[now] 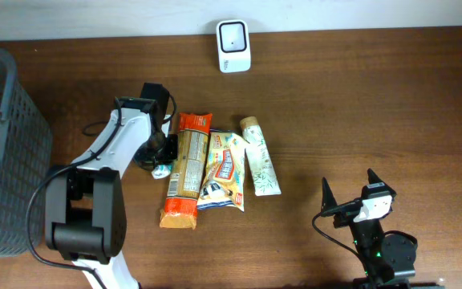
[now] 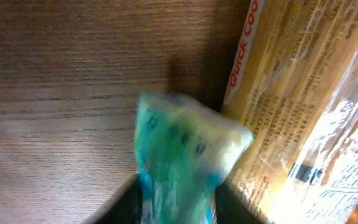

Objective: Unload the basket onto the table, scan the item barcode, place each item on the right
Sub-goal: 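Take the small green-white packet from the basket and place it on the table, then grasp the white tube with the right gripper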

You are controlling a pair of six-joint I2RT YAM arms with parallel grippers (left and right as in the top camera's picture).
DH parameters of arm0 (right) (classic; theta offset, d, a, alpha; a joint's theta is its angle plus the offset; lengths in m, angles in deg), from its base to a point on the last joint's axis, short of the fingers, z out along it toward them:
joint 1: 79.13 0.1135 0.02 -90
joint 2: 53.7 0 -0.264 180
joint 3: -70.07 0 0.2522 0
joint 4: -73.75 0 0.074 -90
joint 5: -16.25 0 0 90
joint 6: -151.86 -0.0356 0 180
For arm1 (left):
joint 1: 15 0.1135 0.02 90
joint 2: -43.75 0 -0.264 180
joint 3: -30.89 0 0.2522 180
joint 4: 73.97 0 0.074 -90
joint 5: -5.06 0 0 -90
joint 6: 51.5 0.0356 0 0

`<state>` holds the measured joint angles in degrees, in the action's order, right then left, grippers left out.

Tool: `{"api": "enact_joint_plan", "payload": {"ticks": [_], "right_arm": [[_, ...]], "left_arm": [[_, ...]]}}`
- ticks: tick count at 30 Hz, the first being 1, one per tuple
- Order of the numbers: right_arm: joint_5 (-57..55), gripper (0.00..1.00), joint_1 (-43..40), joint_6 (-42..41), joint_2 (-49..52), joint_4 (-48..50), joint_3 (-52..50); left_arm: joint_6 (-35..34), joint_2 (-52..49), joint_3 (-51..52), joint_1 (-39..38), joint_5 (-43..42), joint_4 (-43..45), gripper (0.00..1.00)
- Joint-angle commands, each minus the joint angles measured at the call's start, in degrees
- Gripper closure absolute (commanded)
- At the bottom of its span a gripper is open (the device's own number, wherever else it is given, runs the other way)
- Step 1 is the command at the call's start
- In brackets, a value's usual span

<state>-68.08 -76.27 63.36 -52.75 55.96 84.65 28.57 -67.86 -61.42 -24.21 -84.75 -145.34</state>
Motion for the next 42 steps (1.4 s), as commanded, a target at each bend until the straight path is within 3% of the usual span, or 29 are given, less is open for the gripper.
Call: {"api": "enact_joint_plan", "payload": {"ticks": [1,7,12,14,18,28,33,36,42], "right_arm": [[-0.1,0.01,-0.3,-0.2,-0.2,0.0,-0.5],[-0.1,0.01,-0.3,-0.2,-0.2,0.0,-0.5],[-0.1,0.01,-0.3,-0.2,-0.2,0.0,-0.5],[-0.1,0.01,-0.3,-0.2,-0.2,0.0,-0.5],[-0.1,0.01,-0.3,-0.2,-0.2,0.0,-0.5],[-0.3,0.01,-0.3,-0.4,-0.2,1.3,-0.5],[10.0,0.01,-0.3,-0.4,0.0,-0.2,1.1],[10.5,0.01,-0.3,-0.4,6.9,-6.5,10.7],[15.1,0.02,-0.2,2.8,41.6,-23.2,41.0]], "left_arm": [[-0.1,-1.0,0.0,-0.1,-1.5,0.6,0.01],[1.6,5.9,-11.6,2.5,-2.7,-1.0,0.01],[11.5,14.3,-18.1,11.5,-5.4,-2.9,0.01],[18.9,15.7,-18.1,17.9,-10.1,-3.5,0.01],[23.1,15.7,-18.1,26.8,-19.3,-3.8,0.01],[25.0,15.7,-18.1,27.3,-20.3,-4.2,0.01],[25.0,15.7,-18.1,27.3,-20.3,-4.2,0.01],[25.0,15.7,-18.1,27.3,-20.3,-4.2,0.01],[25.0,15.7,-18.1,27.3,-20.3,-4.2,0.01]]}}
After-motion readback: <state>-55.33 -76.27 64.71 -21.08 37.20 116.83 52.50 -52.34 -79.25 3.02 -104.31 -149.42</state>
